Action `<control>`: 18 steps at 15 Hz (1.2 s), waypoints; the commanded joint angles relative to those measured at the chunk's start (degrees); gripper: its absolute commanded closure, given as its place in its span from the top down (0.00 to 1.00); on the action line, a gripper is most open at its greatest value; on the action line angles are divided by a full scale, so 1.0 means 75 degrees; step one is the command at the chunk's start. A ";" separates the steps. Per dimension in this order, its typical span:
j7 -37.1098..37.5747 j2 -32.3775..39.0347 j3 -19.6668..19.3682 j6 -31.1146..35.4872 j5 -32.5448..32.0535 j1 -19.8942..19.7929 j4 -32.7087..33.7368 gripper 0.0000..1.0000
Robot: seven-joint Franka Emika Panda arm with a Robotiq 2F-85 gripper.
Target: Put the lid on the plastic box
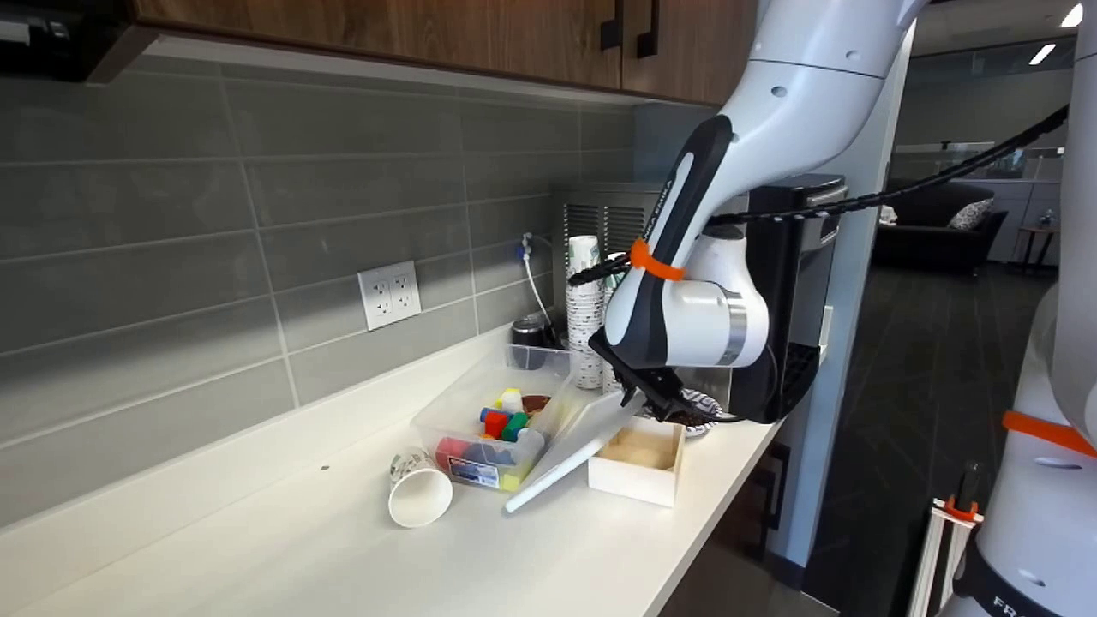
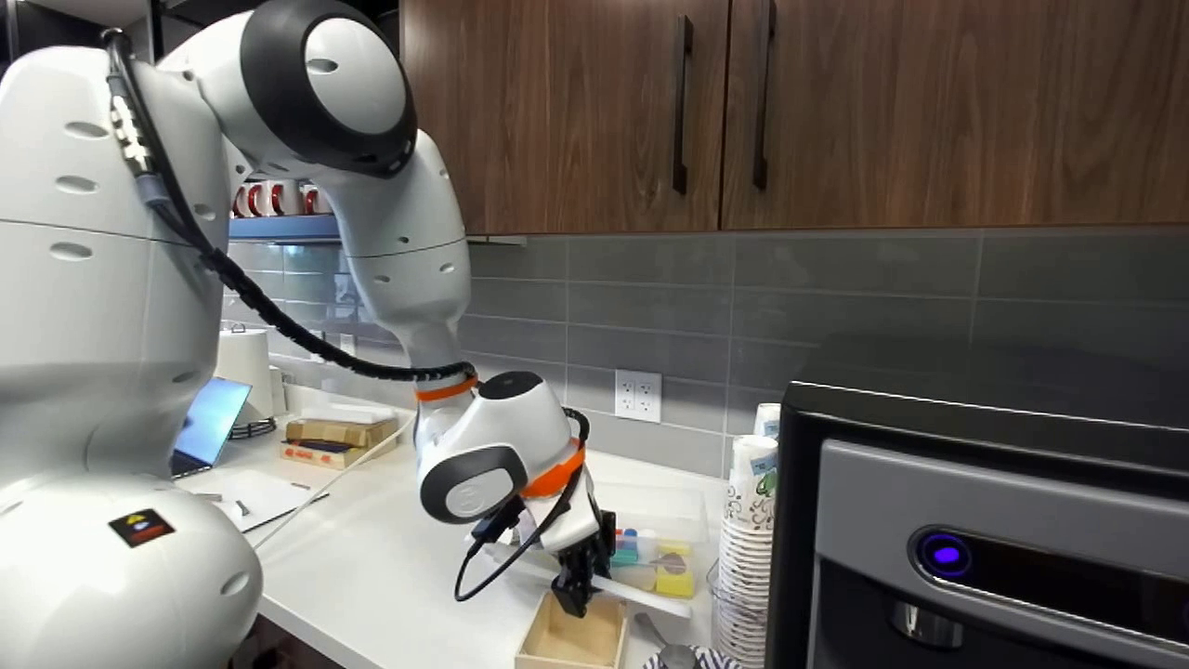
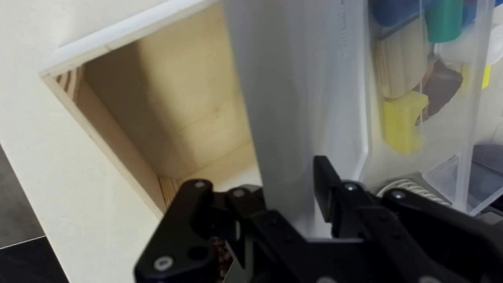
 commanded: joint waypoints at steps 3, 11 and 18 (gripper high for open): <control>-0.2361 -0.0303 0.0187 0.0863 0.3232 0.0994 0.0071 0.01; -0.5638 -0.1570 0.1187 0.2312 0.7951 0.1870 -0.0019 0.01; -0.8378 -0.3594 0.2055 0.4003 1.1387 0.2362 -0.0016 0.01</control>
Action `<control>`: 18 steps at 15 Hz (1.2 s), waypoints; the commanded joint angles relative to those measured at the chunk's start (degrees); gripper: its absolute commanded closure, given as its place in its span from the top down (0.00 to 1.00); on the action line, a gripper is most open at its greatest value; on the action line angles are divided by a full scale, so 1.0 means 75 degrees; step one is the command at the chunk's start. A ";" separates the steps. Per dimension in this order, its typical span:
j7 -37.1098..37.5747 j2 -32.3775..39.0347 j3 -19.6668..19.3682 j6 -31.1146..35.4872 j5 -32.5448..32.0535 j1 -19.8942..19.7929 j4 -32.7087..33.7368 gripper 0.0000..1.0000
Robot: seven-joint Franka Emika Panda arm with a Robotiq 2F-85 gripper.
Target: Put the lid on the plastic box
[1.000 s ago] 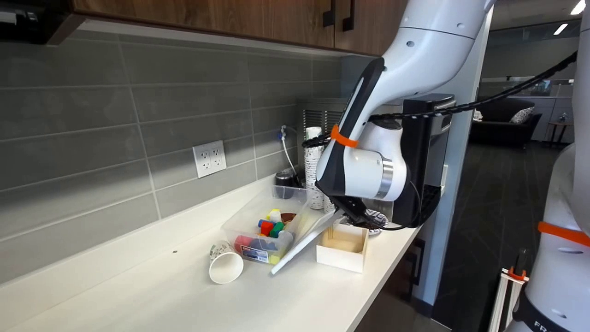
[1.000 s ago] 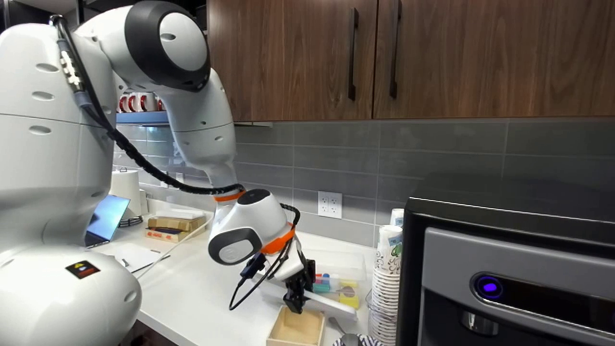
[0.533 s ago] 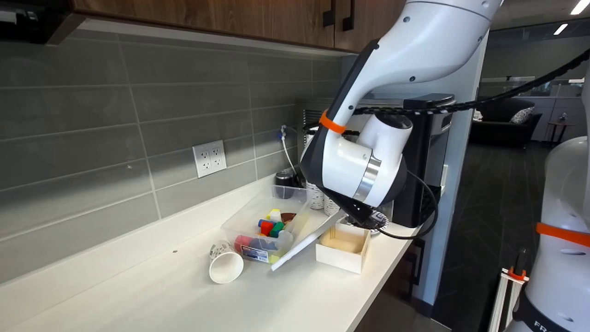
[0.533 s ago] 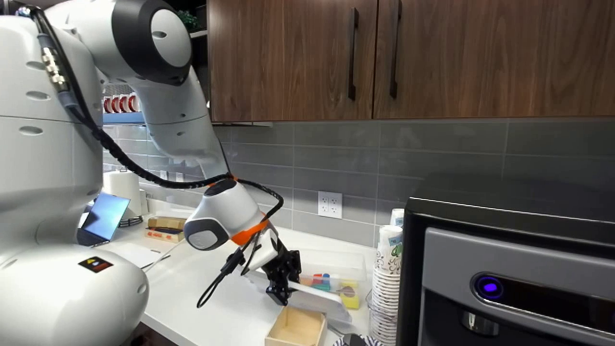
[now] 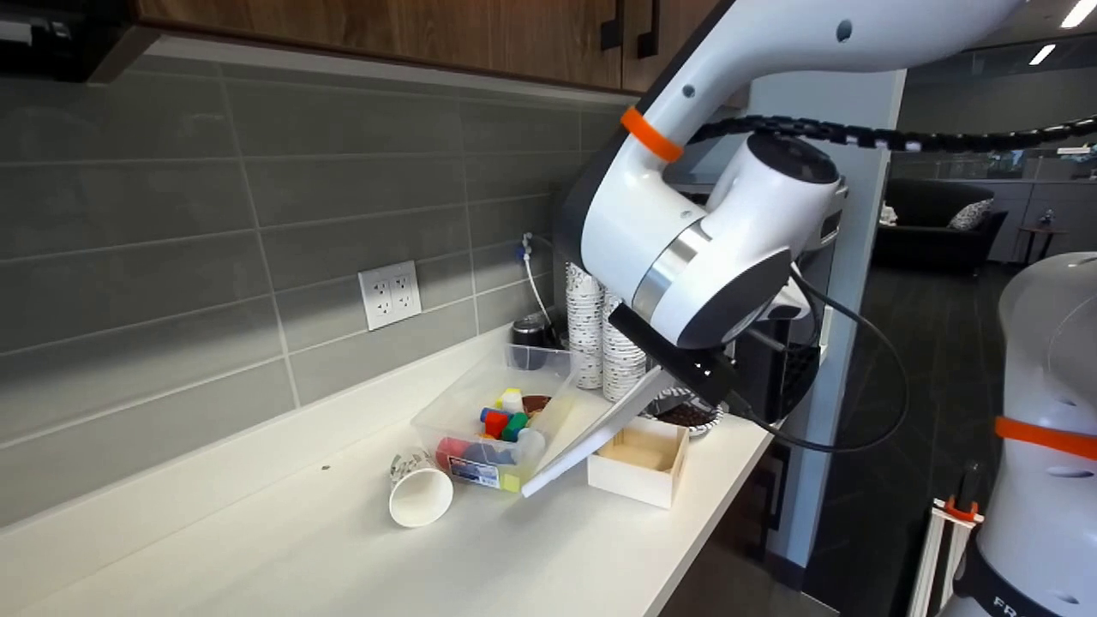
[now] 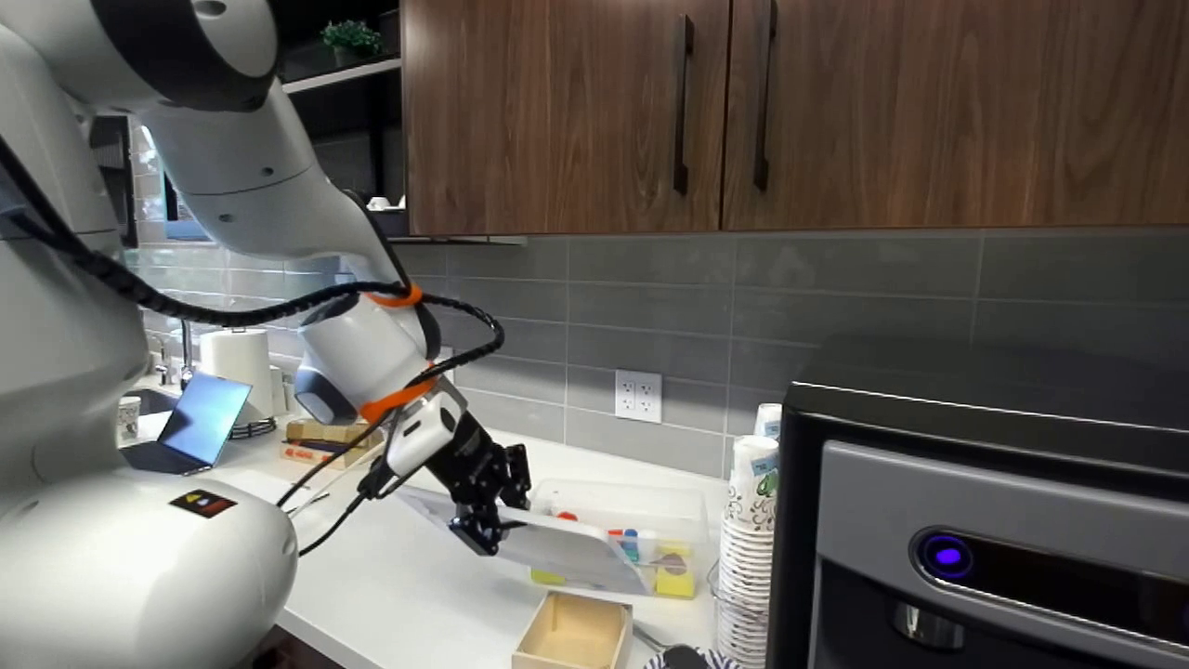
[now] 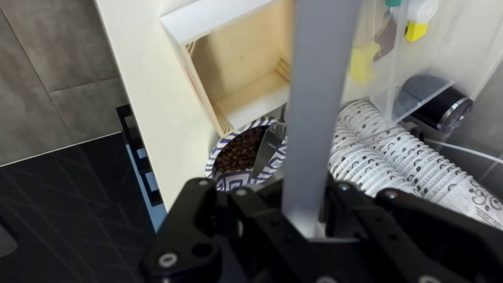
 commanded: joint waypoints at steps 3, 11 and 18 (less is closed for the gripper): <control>-0.1716 -0.2309 0.0652 0.1569 0.1544 0.0338 -0.0104 0.01; -0.2177 -0.3463 0.0661 0.1340 0.0987 0.0481 -0.0044 0.01; -0.2138 -0.3148 0.0067 -0.0442 -0.0022 0.0055 -0.0027 0.01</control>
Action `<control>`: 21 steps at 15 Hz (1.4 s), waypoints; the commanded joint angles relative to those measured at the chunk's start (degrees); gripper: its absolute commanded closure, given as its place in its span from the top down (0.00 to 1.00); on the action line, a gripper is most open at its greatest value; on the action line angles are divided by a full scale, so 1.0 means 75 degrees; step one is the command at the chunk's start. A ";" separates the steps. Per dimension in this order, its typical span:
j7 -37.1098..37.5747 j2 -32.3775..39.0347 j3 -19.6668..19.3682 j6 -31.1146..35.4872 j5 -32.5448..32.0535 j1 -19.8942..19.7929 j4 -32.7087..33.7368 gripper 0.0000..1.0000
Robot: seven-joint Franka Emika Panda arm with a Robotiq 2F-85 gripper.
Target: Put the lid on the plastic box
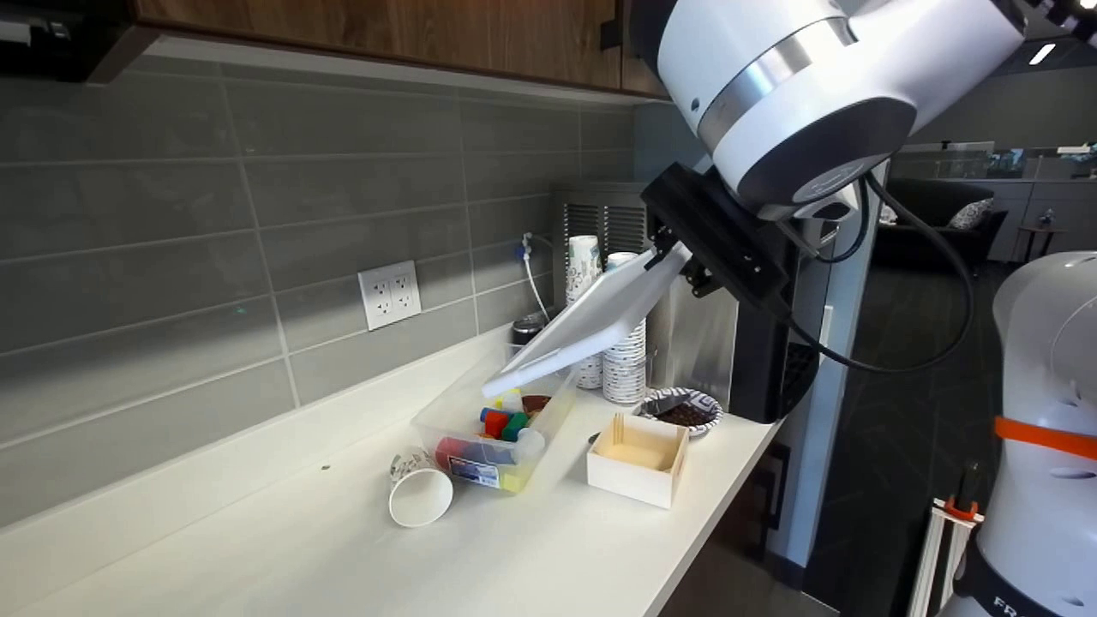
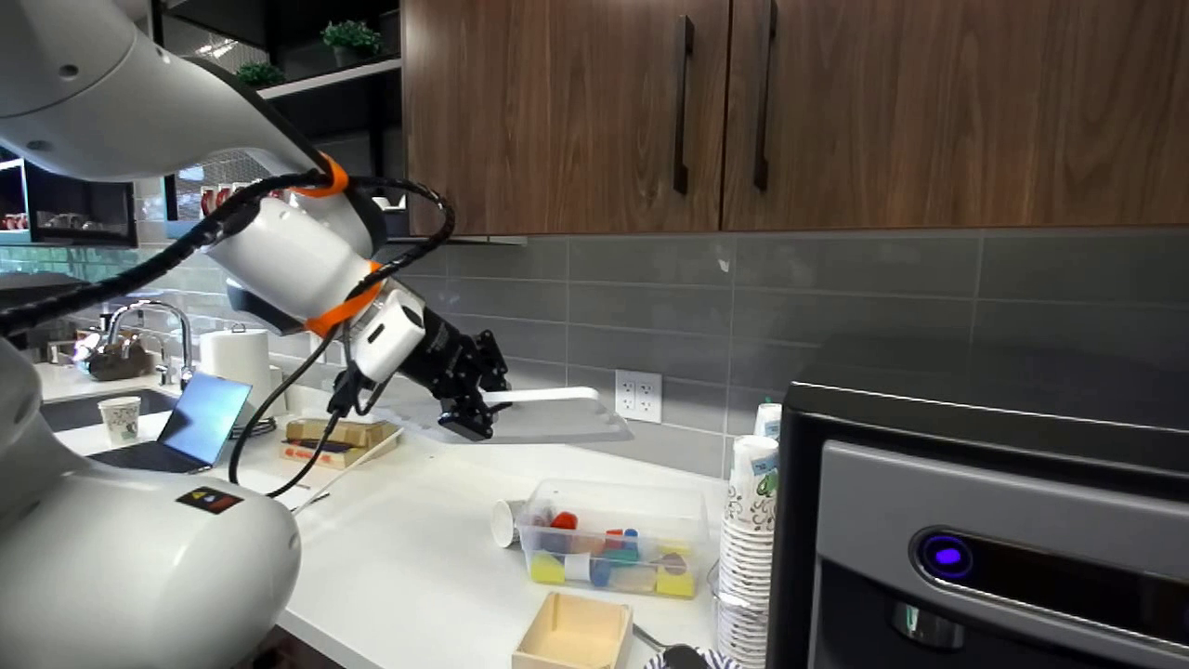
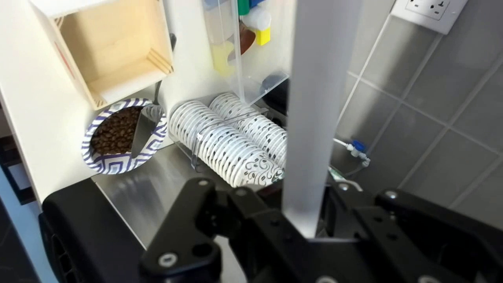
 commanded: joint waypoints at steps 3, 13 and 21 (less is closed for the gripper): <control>0.0022 0.0313 -0.0535 -0.1494 -0.1019 -0.0652 -0.0049 0.01; 0.0220 0.1422 -0.0695 -0.3162 -0.2392 -0.1878 0.0206 0.01; 0.0551 0.2516 -0.0704 -0.3686 -0.3621 -0.2445 0.1309 0.01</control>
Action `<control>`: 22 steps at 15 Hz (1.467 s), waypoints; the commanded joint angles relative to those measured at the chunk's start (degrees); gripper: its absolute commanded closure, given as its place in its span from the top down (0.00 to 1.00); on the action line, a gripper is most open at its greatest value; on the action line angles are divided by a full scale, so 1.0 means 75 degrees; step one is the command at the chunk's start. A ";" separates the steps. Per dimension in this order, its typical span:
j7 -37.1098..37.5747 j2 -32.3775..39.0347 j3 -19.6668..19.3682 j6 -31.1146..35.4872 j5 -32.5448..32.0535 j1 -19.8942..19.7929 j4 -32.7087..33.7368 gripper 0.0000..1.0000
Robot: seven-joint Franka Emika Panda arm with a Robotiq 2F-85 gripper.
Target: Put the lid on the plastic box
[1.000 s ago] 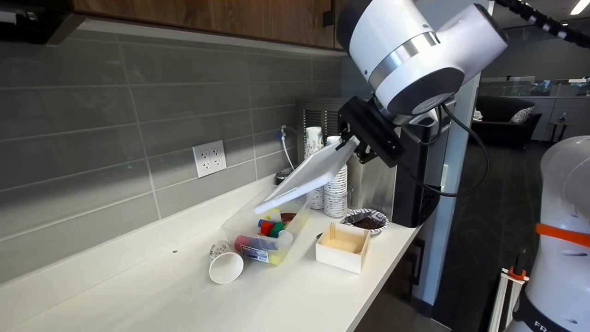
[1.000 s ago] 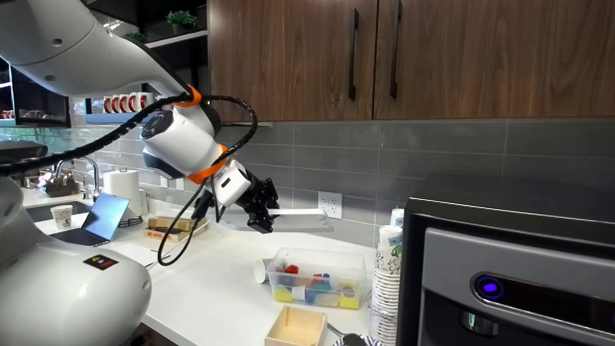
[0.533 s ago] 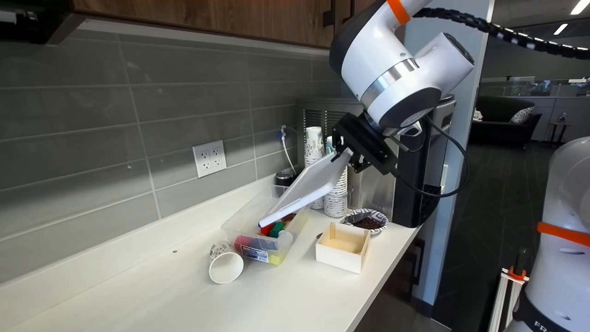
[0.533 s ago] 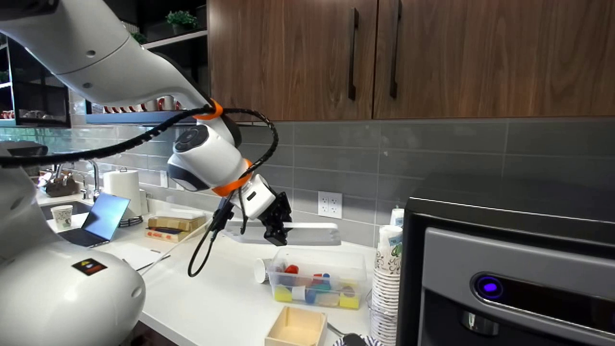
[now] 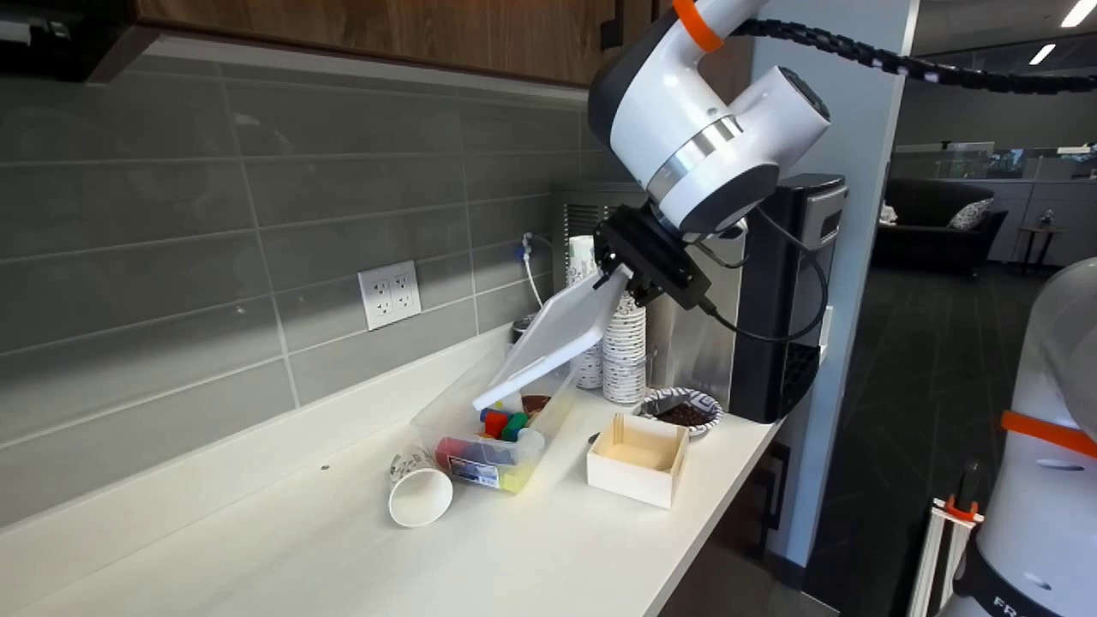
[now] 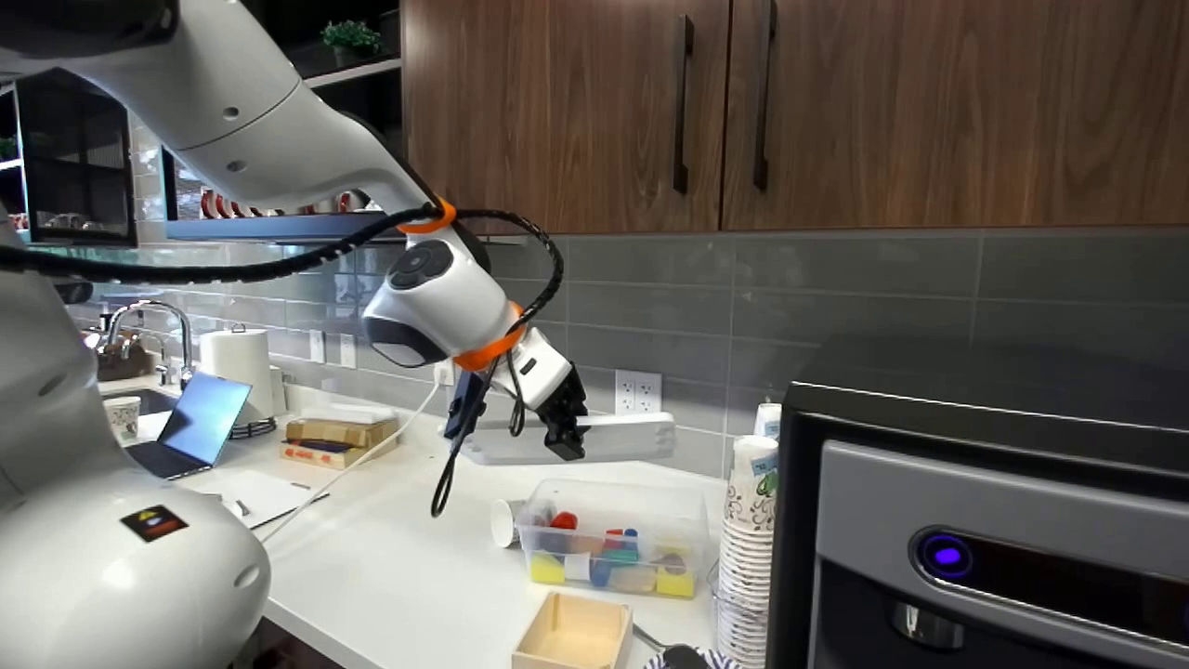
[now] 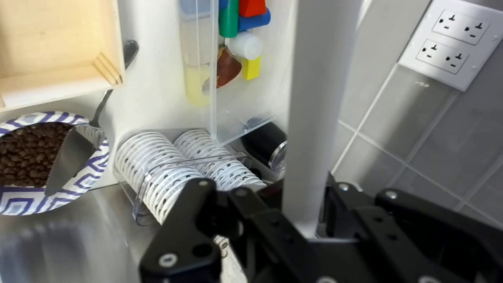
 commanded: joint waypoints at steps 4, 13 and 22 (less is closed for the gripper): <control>0.1616 0.1382 0.0006 -0.0498 -0.1867 -0.0319 0.1319 0.01; 0.3626 0.3140 -0.0081 -0.0389 -0.3595 -0.0144 0.2522 0.01; 0.4073 0.4429 0.0216 -0.0091 -0.3747 -0.0496 0.3260 0.01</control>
